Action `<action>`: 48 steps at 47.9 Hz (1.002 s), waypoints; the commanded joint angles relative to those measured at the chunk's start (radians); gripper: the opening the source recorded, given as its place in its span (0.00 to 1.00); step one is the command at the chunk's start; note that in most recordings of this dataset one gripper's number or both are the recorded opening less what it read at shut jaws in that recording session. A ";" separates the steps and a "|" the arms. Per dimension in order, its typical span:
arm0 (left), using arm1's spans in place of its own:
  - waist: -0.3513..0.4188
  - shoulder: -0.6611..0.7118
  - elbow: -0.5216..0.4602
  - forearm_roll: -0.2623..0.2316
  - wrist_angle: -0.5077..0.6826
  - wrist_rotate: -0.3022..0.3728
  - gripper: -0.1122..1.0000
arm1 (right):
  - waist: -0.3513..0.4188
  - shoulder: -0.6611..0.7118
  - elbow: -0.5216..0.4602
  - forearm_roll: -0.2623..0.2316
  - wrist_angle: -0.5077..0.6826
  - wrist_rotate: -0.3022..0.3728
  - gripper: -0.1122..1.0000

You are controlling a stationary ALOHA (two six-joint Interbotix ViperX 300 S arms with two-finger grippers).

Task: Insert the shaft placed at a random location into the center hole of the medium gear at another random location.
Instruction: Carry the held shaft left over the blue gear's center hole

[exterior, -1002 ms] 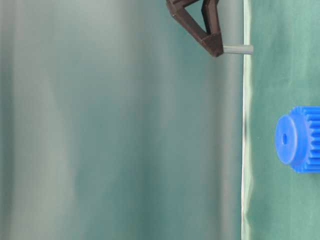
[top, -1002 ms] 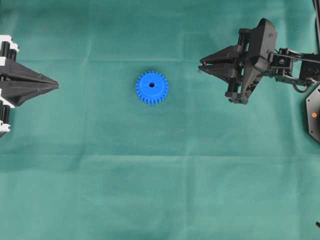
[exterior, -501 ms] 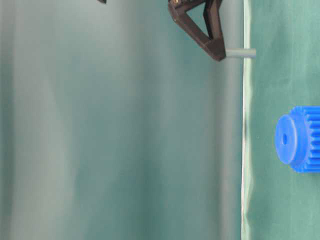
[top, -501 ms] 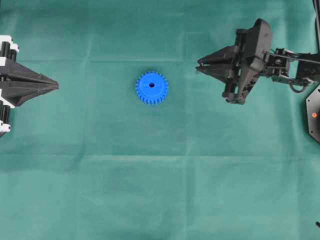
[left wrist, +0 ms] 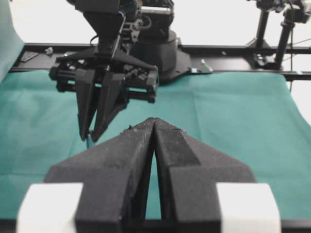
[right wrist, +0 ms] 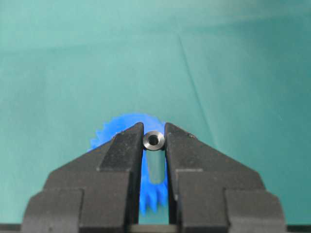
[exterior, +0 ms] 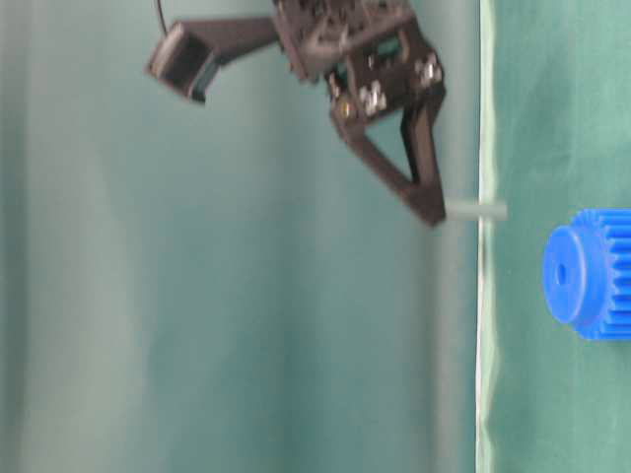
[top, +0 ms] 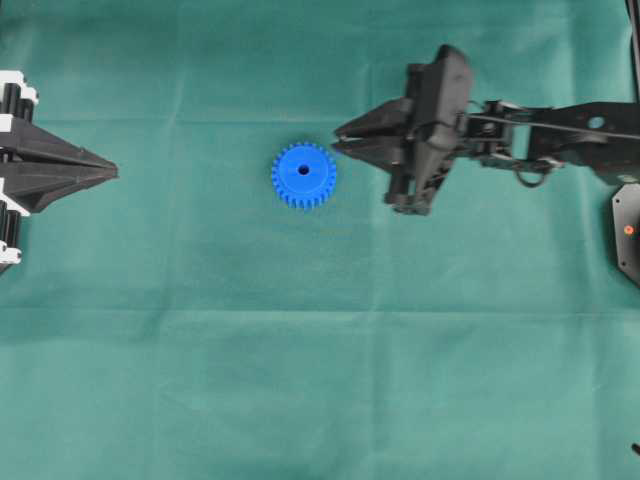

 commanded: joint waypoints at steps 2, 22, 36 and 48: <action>-0.002 0.008 -0.018 0.002 -0.003 0.000 0.10 | 0.015 0.023 -0.074 -0.002 0.000 -0.006 0.22; -0.002 0.008 -0.018 0.002 -0.003 0.000 0.10 | 0.026 0.089 -0.138 0.000 0.000 -0.012 0.22; 0.000 0.009 -0.018 0.003 -0.003 0.000 0.10 | 0.025 0.089 -0.135 -0.002 0.000 -0.014 0.22; 0.000 0.009 -0.018 0.002 -0.003 0.000 0.10 | 0.025 0.118 -0.133 0.000 -0.005 -0.014 0.22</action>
